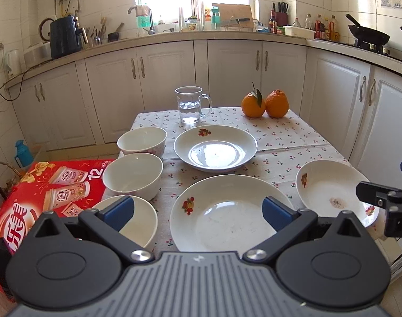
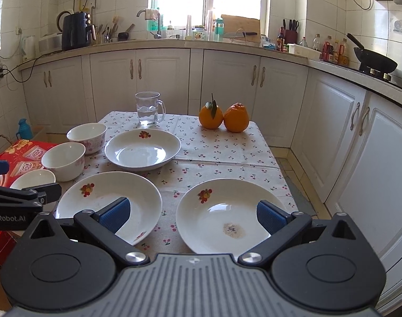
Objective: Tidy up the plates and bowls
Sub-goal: 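Move the left gripper to the stained white plate and grasp its rim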
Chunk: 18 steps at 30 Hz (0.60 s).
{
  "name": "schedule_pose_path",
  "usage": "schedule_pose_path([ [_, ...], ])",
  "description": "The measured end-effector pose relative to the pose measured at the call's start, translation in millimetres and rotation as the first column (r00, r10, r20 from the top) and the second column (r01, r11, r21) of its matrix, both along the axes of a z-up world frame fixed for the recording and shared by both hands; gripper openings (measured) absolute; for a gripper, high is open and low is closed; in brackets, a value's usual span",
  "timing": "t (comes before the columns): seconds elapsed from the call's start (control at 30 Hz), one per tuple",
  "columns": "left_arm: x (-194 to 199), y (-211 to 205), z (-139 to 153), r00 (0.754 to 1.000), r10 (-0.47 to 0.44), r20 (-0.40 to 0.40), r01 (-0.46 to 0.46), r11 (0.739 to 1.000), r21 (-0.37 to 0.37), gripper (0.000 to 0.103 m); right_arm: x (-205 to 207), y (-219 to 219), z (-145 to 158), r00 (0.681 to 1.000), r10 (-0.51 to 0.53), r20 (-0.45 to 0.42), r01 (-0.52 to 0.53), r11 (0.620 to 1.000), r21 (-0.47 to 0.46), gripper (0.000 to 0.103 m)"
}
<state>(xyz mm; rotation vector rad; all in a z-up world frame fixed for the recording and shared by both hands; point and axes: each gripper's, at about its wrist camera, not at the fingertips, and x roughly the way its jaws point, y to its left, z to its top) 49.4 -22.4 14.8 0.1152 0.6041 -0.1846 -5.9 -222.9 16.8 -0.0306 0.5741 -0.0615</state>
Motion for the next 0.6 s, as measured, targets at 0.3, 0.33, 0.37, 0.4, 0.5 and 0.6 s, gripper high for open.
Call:
schedule_pose_path([
  [0.3,27,-22,-8,0.998,-0.068,-0.003,0.068,0.998,0.016,0.102,11,-51,-18,0.999,0.027,-0.027,-0.028,0.999,-0.033,0.103],
  [0.33,29,-25,-9,0.997,-0.073,0.003,0.073,0.997,0.021,0.102,11,-56,-22,0.999,0.033,-0.036,-0.035,0.999,-0.038,0.103],
  [0.37,31,-27,-11,0.997,-0.079,0.005,0.079,0.997,0.025,0.102,11,-61,-27,0.998,0.040,-0.048,-0.042,0.998,-0.040,0.103],
  [0.4,32,-29,-13,0.996,-0.093,0.004,0.093,0.995,0.023,0.102,11,-65,-32,0.997,0.044,-0.064,-0.047,0.998,-0.039,0.103],
  [0.5,40,-35,-18,0.992,-0.124,-0.011,0.124,0.992,0.013,0.102,12,-75,-50,0.991,0.078,-0.113,-0.080,0.997,-0.014,0.103],
  [0.6,50,-42,-23,0.989,-0.142,-0.035,0.142,0.990,0.009,0.102,13,-81,-69,0.980,0.112,-0.162,-0.111,0.994,0.012,0.103],
])
